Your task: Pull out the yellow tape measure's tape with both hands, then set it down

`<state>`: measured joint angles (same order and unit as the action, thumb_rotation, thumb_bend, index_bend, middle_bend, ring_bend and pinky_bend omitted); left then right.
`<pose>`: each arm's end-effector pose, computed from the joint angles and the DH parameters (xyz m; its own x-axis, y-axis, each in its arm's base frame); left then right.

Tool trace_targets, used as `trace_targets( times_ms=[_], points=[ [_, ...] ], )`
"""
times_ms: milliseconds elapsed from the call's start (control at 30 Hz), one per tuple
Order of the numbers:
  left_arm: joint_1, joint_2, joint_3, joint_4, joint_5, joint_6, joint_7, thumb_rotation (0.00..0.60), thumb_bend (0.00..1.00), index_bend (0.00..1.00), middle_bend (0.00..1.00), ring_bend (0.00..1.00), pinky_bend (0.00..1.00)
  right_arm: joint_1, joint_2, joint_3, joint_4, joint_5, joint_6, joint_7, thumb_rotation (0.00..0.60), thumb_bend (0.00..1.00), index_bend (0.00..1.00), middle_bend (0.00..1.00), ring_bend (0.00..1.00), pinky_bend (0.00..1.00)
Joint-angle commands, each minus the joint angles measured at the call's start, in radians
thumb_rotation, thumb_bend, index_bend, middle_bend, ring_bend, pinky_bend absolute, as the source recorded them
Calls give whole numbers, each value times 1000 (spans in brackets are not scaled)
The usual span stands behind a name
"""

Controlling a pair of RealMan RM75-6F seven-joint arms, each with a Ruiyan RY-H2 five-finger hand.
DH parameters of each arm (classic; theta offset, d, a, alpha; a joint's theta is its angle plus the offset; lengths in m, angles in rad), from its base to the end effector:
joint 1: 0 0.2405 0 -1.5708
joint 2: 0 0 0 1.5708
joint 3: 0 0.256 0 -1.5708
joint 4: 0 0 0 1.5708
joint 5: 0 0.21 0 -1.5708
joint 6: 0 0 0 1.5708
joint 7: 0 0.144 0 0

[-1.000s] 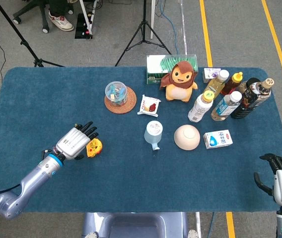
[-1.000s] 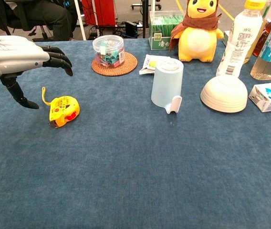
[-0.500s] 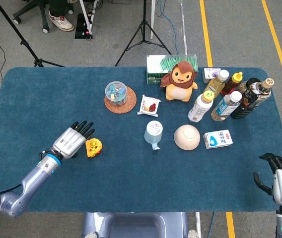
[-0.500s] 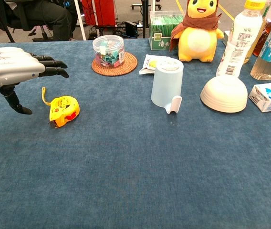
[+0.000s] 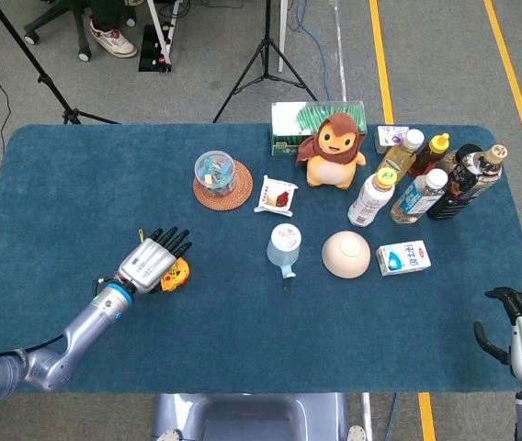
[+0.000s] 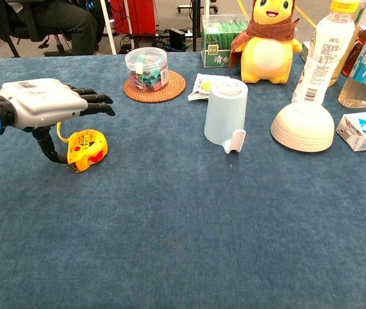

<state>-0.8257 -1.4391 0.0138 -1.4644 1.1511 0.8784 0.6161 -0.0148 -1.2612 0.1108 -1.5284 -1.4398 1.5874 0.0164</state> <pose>-0.1788 0.3371 -0.0100 0.8361 0.1545 0.5263 0.5104 -0.5706 -0.6434 -0.3303 -0.1599 0.1463 0.3308 0.1241 0.9355 -0.9386 0.1463 0.3125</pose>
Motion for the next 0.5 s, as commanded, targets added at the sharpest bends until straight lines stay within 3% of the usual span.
trace_targets(
  times_ms=[33, 500],
  points=[
    [-5, -12, -8, 2, 3, -2, 0, 599, 147, 66, 2, 0, 138, -2, 0, 0, 2, 1, 0, 3, 551, 356, 300, 272, 248, 237],
    [-38, -64, -67, -5, -31, -22, -6, 598, 147, 66, 2, 0, 138, -12, 1, -1, 6, 1, 7, 16, 551, 355, 300, 272, 250, 237]
  ],
)
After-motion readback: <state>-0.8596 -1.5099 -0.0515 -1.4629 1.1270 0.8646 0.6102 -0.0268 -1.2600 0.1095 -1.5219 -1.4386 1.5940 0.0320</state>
